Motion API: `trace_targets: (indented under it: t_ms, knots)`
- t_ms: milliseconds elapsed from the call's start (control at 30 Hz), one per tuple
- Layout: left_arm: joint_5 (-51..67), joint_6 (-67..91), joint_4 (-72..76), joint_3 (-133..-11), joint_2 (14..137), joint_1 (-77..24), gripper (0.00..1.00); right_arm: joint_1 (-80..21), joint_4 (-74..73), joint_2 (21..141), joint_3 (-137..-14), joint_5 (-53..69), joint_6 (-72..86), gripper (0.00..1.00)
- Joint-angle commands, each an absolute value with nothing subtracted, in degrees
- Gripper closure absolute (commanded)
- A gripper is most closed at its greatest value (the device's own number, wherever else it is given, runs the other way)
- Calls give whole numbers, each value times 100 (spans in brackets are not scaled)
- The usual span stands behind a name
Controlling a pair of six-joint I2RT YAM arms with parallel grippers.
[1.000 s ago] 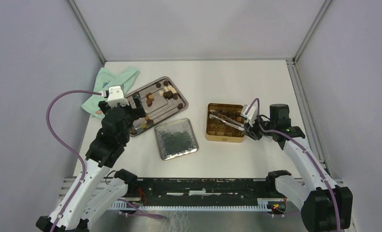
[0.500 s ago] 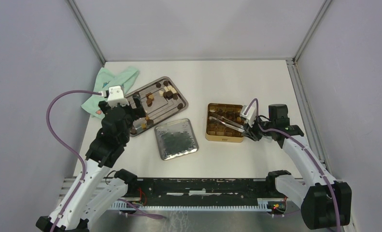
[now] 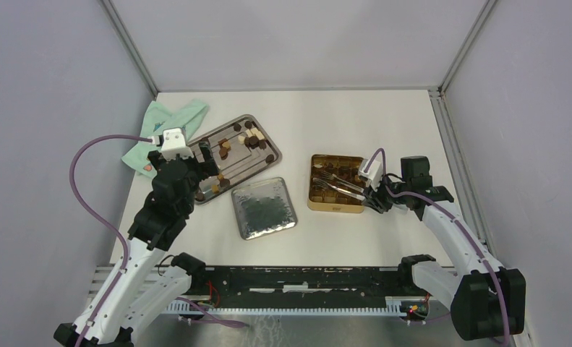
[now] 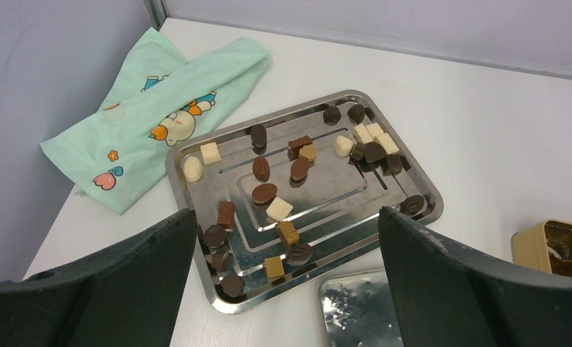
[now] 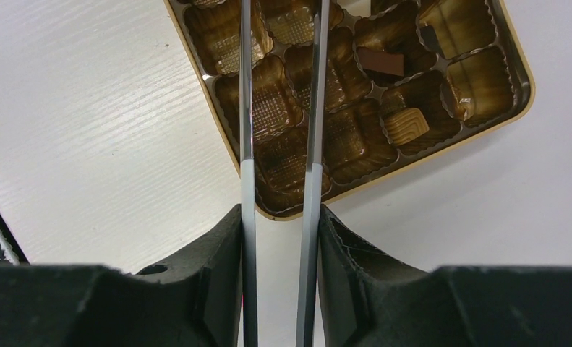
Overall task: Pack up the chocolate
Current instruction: Place the fake chocolate in the packing box.
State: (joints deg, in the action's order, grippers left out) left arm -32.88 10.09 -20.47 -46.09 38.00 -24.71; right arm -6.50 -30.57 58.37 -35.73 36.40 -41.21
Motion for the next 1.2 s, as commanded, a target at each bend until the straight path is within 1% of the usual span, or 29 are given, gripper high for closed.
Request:
trace_targets:
  t_ms: [0,233,500,733,867,967,1167]
  knots:
    - [-3296,821,-1854,-4614,3779,-2441,0,-665,-2953,5841,-3647,3700,-4192,58]
    - [-3287,822,-1851,-4614,3765,-2435,0,-663,-2971,5818,-3665,3752,-4192,58]
    - [-3304,826,-1852,-4618,3730,-2436,0,-668,-2852,5593,-3762,3813,-4148,62]
    - [-3261,843,-1854,-4588,3597,-2436,0,-776,-2980,5744,-4371,4018,-4249,65]
    - [-3243,848,-1848,-4605,3541,-2435,0,-1408,-3206,6110,-5018,3725,-4272,65]
    - [-3217,848,-1841,-4597,3495,-2440,0,-2172,-3191,6454,-5484,3258,-4230,65]
    - [-3251,846,-1836,-4588,3453,-2439,0,-3201,-3240,7534,-6635,2959,-4157,65]
